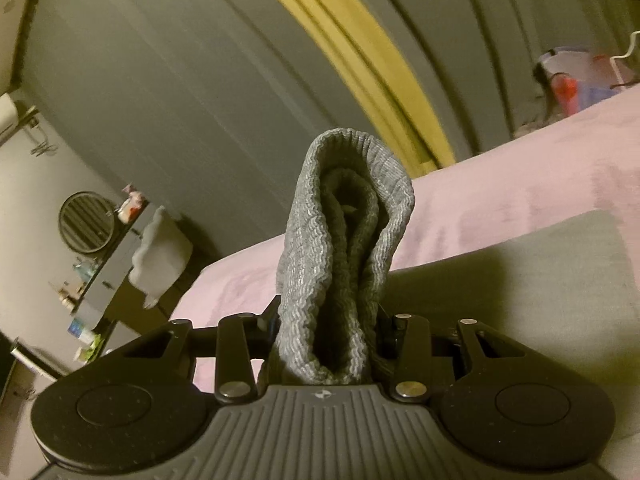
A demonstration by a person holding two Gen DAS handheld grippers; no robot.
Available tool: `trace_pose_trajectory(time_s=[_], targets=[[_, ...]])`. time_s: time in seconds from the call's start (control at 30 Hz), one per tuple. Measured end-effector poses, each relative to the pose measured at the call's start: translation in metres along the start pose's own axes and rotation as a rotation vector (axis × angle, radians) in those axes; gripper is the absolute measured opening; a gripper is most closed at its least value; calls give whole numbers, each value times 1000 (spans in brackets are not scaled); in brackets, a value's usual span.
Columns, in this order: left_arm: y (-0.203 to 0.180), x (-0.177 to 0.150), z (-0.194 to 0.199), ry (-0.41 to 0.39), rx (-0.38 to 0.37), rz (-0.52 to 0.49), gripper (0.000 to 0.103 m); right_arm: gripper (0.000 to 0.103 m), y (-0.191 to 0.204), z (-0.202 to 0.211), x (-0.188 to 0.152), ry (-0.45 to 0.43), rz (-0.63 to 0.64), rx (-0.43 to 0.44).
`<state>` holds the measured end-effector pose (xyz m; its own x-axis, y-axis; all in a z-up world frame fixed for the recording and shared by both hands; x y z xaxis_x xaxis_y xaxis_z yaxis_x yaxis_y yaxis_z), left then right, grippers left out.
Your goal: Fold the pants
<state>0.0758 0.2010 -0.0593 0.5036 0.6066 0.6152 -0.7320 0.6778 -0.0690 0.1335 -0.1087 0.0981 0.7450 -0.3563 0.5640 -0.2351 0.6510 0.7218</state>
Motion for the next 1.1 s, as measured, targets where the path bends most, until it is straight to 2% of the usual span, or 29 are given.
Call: trace_pose_trajectory(time_s=[0.2,0.4,0.6,0.77,0.8,0.83,0.9,0.93,1.03,1.1], targets=[[-1,0,-2,9,6,-18,96,40,-28,20,-4,-29,-9,-89],[-3,-1,-5,16,21,-32,96,40,-52,26,-17,-12,-30,-133],[-4,-2,-5,17,34,-46,96,41,-61,31,-29,-10,9,-168],[-4,-4,-6,20,41,-60,96,41,-89,35,-48,14,27,-243],[-5,-4,-6,21,42,-63,96,45,-96,34,-54,24,31,-265],[-5,-4,-6,22,43,-65,96,52,-106,33,-60,40,40,-305],[-5,-5,-6,25,45,-70,96,62,-127,27,-75,112,58,-412],[-5,-5,-6,26,43,-71,96,65,-133,26,-79,125,45,-422],[-5,-5,-6,27,44,-72,96,79,-135,28,-80,105,-53,-335],[-6,-5,-6,29,46,-76,96,82,-135,29,-80,101,-88,-300]])
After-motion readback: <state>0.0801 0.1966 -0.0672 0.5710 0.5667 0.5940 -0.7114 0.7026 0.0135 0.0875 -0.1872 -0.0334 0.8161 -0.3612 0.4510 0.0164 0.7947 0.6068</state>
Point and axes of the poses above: each gripper's, at about its wrist camera, not at the fingertips, and z roughly against the way its jaws point, y to its left, x to its top, the point moved 9 cm from there along -z, roughly the way its jaws point, and after that the axes turned 11 degrees about x, right-handed, at the moved point
